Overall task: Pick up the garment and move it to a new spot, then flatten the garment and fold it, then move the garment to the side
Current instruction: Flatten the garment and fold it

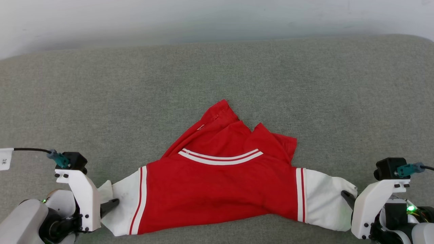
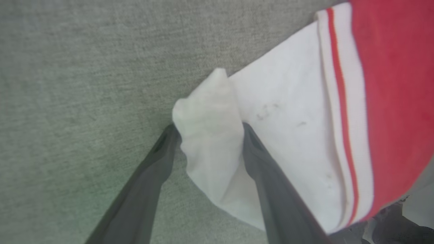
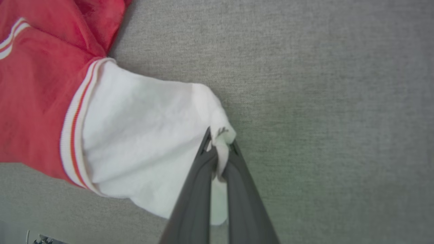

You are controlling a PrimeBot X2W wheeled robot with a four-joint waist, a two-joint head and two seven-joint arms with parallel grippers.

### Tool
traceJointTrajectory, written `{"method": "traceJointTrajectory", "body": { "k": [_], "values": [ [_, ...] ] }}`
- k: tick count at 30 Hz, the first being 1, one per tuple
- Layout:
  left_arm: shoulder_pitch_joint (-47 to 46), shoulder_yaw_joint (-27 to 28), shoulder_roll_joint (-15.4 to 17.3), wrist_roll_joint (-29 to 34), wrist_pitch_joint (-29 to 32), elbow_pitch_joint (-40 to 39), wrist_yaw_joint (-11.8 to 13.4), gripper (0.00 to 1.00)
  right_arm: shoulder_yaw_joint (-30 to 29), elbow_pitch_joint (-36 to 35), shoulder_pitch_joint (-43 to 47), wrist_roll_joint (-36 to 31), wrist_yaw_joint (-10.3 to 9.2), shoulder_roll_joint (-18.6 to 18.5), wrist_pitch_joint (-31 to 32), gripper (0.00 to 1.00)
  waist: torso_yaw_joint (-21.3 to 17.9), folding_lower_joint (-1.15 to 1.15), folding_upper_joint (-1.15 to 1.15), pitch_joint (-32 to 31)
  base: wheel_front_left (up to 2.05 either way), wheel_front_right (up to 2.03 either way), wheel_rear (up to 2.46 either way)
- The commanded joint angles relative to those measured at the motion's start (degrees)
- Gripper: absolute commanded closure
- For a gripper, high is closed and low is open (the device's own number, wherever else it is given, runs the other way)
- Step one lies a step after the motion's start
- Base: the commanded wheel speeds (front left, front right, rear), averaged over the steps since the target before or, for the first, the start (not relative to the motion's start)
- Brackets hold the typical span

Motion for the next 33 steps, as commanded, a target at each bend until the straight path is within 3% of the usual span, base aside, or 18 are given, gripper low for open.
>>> {"method": "traceJointTrajectory", "body": {
  "k": [1, 7, 8, 11, 17, 24, 33],
  "values": [
    [2.4, -2.9, -3.5, -0.2, 1.2, 2.8, 0.0, 1.0, -0.1, 0.3, -1.0, 0.3, -0.02, -0.3, -0.6, 1.0, -0.2, 0.01, 0.0, 0.1, 0.0, 0.0, 0.0],
    [-0.7, -1.8, -4.8, 2.7, -5.6, 3.8, -0.2, 1.0, -0.7, 0.5, -2.1, -0.5, -0.02, -1.5, -2.6, 1.0, 0.2, 0.01, 0.0, -1.3, 0.0, 0.0, 0.0],
    [-3.0, -0.5, -4.2, 5.7, -11.0, 3.1, 1.5, 1.0, -0.8, 0.0, -3.1, -1.4, -0.03, -2.7, -4.1, 1.0, 0.8, 0.01, 0.0, -3.1, 0.0, 0.0, 0.0],
    [-4.8, 0.5, -4.0, 8.6, -15.6, 1.2, 3.8, 1.0, -0.8, -0.3, -5.0, -2.6, -0.03, -3.7, -5.9, 1.0, 1.4, 0.01, 0.0, -4.8, 0.0, 0.0, 0.0],
    [-10.7, 1.5, -4.4, 12.9, -20.5, -1.5, 6.6, 1.0, -0.7, 0.7, -10.2, -5.0, -0.03, -6.1, -8.4, 1.0, 2.7, 0.01, 0.0, -8.3, 0.0, 0.0, 0.0],
    [-21.1, 2.9, -7.5, 16.3, -25.8, 3.2, 8.4, 1.0, -0.1, 5.5, -20.5, -6.6, -0.04, -7.3, -11.8, 1.0, 2.8, 0.01, 0.0, -10.7, 0.0, 0.0, 0.0],
    [-35.3, 4.7, -11.0, 18.0, -29.9, 11.8, 9.0, 1.0, 3.7, 14.4, -37.2, -6.8, -0.04, -9.2, -16.5, 1.0, 1.6, 0.01, 0.0, -6.3, 0.0, 0.0, 0.0]
  ]
}}
